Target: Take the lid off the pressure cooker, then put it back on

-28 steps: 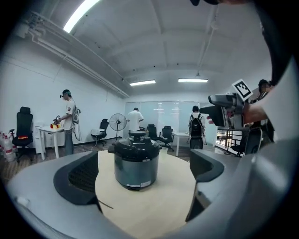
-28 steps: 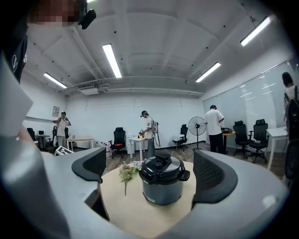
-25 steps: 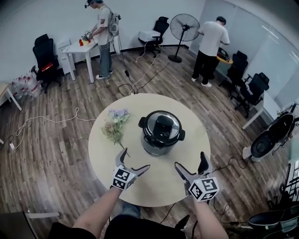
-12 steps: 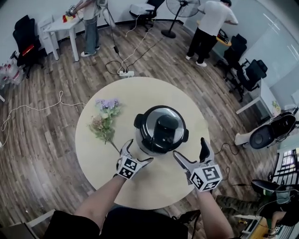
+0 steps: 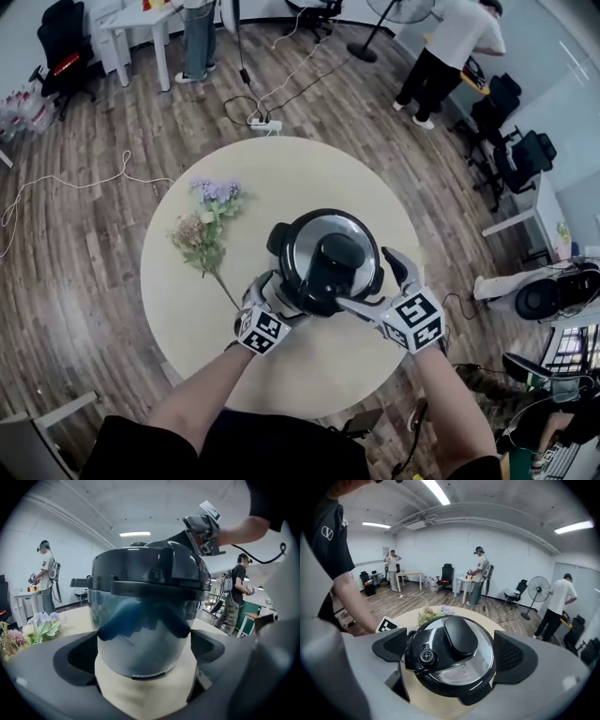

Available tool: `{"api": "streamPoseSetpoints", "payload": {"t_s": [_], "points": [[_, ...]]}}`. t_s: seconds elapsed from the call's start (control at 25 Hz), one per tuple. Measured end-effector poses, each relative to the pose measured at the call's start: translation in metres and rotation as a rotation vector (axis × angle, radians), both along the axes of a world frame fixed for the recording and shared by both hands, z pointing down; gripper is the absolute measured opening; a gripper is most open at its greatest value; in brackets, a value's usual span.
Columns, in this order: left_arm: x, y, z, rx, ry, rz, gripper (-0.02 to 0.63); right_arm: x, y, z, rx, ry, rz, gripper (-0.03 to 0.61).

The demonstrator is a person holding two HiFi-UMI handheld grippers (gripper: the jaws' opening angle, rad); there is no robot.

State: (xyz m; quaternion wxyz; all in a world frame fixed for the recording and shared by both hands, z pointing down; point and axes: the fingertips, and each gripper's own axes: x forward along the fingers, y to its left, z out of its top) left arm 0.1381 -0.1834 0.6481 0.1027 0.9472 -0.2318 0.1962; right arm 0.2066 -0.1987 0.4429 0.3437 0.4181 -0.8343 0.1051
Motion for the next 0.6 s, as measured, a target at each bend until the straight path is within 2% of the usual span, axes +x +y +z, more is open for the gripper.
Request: {"api": "streamPoseSetpoints", "payload": {"t_s": [0.16, 0.32, 0.52, 0.56, 0.6], "points": [[0.003, 0.000, 0.000, 0.012, 0.007, -0.007, 0.592, -0.014, -0.019, 0.018, -0.114, 0.084, -0.183, 0.586], [0.001, -0.001, 0.002, 0.013, 0.005, -0.008, 0.592, -0.024, -0.033, 0.037, -0.231, 0.157, -0.299, 0.564], [0.003, 0.000, 0.002, 0.014, 0.004, -0.009, 0.592, -0.022, -0.046, 0.057, -0.349, 0.228, -0.345, 0.455], [0.003, 0.000, 0.001, 0.014, 0.004, -0.010, 0.592, -0.023, -0.049, 0.059, -0.358, 0.233, -0.344, 0.412], [0.003, 0.000, 0.001, 0.014, 0.004, -0.011, 0.592, -0.022, -0.051, 0.060, -0.363, 0.240, -0.339, 0.331]]}}
